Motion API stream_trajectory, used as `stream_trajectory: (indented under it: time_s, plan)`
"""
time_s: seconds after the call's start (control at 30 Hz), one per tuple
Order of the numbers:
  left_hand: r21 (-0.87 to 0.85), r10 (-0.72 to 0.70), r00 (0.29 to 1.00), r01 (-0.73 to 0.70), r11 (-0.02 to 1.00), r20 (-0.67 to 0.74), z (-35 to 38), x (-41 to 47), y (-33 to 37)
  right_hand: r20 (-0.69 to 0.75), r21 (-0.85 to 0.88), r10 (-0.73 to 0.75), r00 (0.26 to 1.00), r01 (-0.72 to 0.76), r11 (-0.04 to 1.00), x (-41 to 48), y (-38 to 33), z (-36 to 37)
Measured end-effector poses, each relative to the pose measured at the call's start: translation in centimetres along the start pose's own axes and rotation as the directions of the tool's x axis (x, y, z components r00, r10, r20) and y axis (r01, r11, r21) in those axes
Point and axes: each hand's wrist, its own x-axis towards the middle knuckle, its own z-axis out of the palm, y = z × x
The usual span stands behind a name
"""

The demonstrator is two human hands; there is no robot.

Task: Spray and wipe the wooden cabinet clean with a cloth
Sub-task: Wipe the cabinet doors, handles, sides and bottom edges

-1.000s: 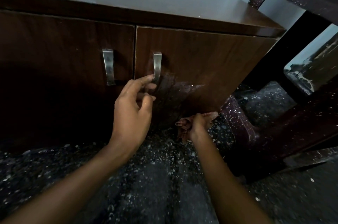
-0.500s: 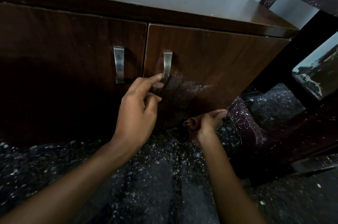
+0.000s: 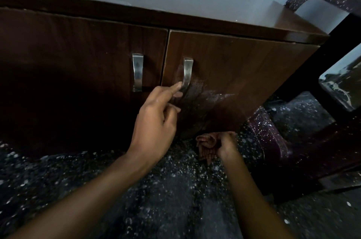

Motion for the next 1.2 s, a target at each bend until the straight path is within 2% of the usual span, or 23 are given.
stream_trajectory:
  time_s: [0.07, 0.2, 0.4, 0.47, 0.57, 0.63, 0.7, 0.8, 0.9, 0.97, 1.03, 1.1, 1.2]
  plan:
    - [0.021, 0.032, 0.999, -0.032, 0.999, -0.005, -0.1, 0.1, -0.1, -0.014, 0.0, -0.025, 1.0, 0.025, 1.0, -0.7, 0.2, 0.2]
    - [0.128, 0.096, 0.995, -0.094, 0.987, -0.014, 0.0, 0.0, -0.4, -0.118, 0.207, -0.196, 0.974, 0.217, 0.954, -2.2, -1.7, 0.9]
    - [0.192, 0.159, 0.987, -0.152, 0.97, -0.019, -0.2, 0.0, -0.5, -0.05, 0.109, -0.003, 0.999, 0.008, 0.994, -3.2, 0.0, 1.1]
    - [0.194, 0.168, 0.985, -0.161, 0.968, -0.023, -0.3, 0.2, -0.6, -0.038, 0.112, -0.049, 0.998, 0.053, 0.992, -3.9, -0.2, 1.3]
    - [0.181, 0.168, 0.985, -0.16, 0.97, -0.03, -0.1, 0.3, -0.6, -0.117, 0.145, -0.148, 0.982, 0.165, 0.976, -3.8, -1.5, 1.1]
    - [0.18, 0.173, 0.984, -0.166, 0.97, -0.028, 0.0, 0.2, -0.5, -0.102, 0.168, -0.122, 0.987, 0.138, 0.976, -3.3, -1.4, 1.0]
    - [0.192, 0.178, 0.984, -0.17, 0.966, -0.023, -0.2, 0.1, -0.6, -0.037, 0.127, -0.074, 0.997, 0.078, 0.989, -2.7, 0.2, 1.1]
    - [0.196, 0.191, 0.981, -0.182, 0.964, -0.025, -0.3, 0.2, -0.7, -0.035, 0.066, -0.059, 0.998, 0.062, 0.996, -5.0, 1.3, 2.5]
    - [0.183, 0.2, 0.979, -0.192, 0.964, -0.027, -0.4, 0.5, -0.8, -0.08, -0.021, -0.262, 0.962, 0.261, 0.965, -6.6, 0.7, 3.3]
    - [0.181, 0.203, 0.979, -0.196, 0.964, -0.023, -0.6, 0.5, -0.9, -0.12, -0.156, -0.441, 0.89, 0.421, 0.893, -6.6, -0.5, 2.8]
    - [0.171, 0.208, 0.978, -0.205, 0.964, -0.005, -0.8, 0.6, -1.0, -0.132, -0.327, -0.551, 0.824, 0.489, 0.809, -6.2, -1.7, 1.8]
    - [0.154, 0.214, 0.977, -0.213, 0.965, 0.015, -0.9, 0.6, -1.1, -0.1, -0.458, -0.546, 0.832, 0.449, 0.767, -5.6, -1.5, 1.1]
    - [0.149, 0.226, 0.974, -0.226, 0.963, 0.018, -1.1, 0.7, -1.2, -0.089, -0.49, -0.434, 0.897, 0.339, 0.803, -6.0, 0.5, 1.5]
